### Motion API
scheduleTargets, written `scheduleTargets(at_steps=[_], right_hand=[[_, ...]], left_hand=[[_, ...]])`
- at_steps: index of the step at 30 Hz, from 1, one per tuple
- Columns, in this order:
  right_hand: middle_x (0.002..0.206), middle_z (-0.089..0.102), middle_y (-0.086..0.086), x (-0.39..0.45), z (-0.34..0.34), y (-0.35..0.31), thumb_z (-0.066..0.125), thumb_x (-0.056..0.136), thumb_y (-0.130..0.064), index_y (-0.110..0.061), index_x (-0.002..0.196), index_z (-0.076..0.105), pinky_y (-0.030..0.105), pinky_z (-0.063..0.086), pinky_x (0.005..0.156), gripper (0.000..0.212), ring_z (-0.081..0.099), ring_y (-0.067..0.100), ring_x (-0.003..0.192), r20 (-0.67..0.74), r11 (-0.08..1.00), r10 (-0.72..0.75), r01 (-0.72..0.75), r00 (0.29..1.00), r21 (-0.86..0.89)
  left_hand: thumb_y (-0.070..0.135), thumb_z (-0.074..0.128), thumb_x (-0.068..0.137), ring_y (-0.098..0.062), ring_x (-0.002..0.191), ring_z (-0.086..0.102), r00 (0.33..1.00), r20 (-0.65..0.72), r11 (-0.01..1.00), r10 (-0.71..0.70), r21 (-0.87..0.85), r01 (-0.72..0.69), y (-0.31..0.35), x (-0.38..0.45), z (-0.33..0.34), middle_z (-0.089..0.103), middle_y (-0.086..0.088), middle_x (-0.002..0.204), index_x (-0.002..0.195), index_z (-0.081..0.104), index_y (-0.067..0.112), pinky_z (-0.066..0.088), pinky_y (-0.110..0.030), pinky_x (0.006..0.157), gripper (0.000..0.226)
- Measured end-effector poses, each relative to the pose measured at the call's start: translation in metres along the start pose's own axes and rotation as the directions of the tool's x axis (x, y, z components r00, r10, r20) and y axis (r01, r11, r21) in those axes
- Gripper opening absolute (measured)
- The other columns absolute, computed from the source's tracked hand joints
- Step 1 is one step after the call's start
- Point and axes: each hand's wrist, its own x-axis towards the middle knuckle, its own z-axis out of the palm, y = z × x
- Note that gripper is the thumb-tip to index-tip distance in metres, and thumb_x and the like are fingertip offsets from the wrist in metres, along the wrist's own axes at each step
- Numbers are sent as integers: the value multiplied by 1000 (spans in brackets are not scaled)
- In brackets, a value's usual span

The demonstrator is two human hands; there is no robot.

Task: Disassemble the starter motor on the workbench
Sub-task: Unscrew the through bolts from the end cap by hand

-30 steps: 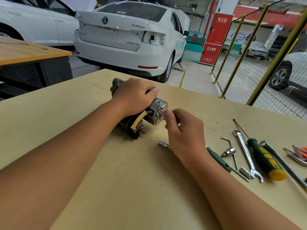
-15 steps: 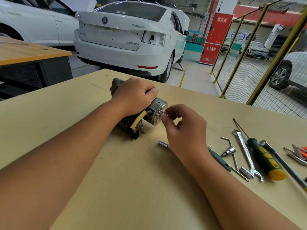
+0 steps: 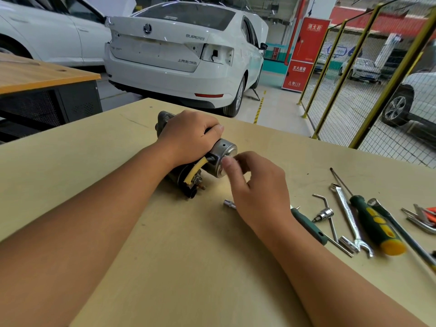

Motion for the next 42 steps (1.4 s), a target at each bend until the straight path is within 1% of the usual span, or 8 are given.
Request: scheduleTargets(at_steps=[4, 6, 9, 21, 24, 30, 37, 42], right_hand=[[86, 64, -12, 4, -1, 6, 66, 95, -33, -28, 98, 60, 32, 45, 66, 9, 58, 13, 77, -35, 1000, 31, -30, 999, 8], [90, 61, -18, 2, -1, 6, 77, 85, -37, -37, 108, 52, 23, 40, 64, 34, 56, 3, 79, -43, 999, 41, -40, 998, 26], [85, 61, -18, 1, 0, 4, 65, 89, -57, -34, 105, 57, 26, 42, 63, 28, 56, 1, 81, -31, 998, 51, -49, 998, 47], [84, 64, -16, 3, 0, 9, 65, 95, -40, -34, 95, 59, 33, 48, 67, 9, 58, 4, 75, -37, 995, 27, -24, 999, 98], [90, 60, -21, 1, 0, 13, 81, 80, -34, -46, 105, 47, 20, 40, 65, 44, 56, 0, 78, -37, 997, 28, -25, 999, 70], [74, 64, -12, 4, 2, 15, 65, 95, -40, -31, 89, 60, 34, 47, 62, 12, 58, 8, 68, -18, 992, 45, -42, 999, 120], [68, 63, -11, 3, 3, 11, 61, 94, -50, -29, 82, 59, 35, 47, 57, 25, 60, 8, 68, -26, 989, 67, -62, 997, 135], [80, 60, -17, 3, 2, 12, 77, 81, -38, -44, 109, 49, 28, 44, 57, 40, 56, 4, 66, -31, 995, 24, -21, 999, 96]], left_hand=[[38, 47, 102, -15, 65, 54, 1000, 5, 1000, 4, -3, -4, 1, 0, 1, 57, 4, 63, 67, 58, 22, 31, -30, 60, 40], [37, 49, 103, -13, 64, 53, 1000, 1, 1000, 5, 0, -5, 0, 0, 1, 57, 5, 62, 64, 54, 25, 29, -29, 59, 41], [39, 48, 102, -16, 64, 54, 1000, -1, 1000, 6, -1, -6, -1, 0, 0, 57, 4, 62, 64, 55, 24, 33, -30, 59, 41], [42, 46, 101, -17, 66, 56, 1000, -8, 1000, 16, -5, -16, -1, 1, 1, 58, 4, 63, 68, 60, 21, 34, -31, 61, 41], [44, 45, 99, -18, 65, 57, 1000, -15, 1000, 17, -11, -18, -2, 1, 3, 59, 4, 62, 67, 59, 22, 38, -32, 61, 41], [45, 44, 97, -20, 68, 59, 1000, -13, 999, 17, -30, -17, -1, 1, 1, 62, 4, 65, 71, 65, 22, 44, -34, 64, 41], [45, 43, 98, -20, 68, 59, 1000, -6, 1000, 23, -14, -23, -1, 1, 0, 62, 2, 65, 73, 65, 19, 48, -38, 64, 43], [44, 44, 98, -19, 69, 58, 1000, -10, 999, 28, -15, -28, -1, 1, 1, 60, 3, 65, 72, 65, 19, 48, -38, 65, 42]])
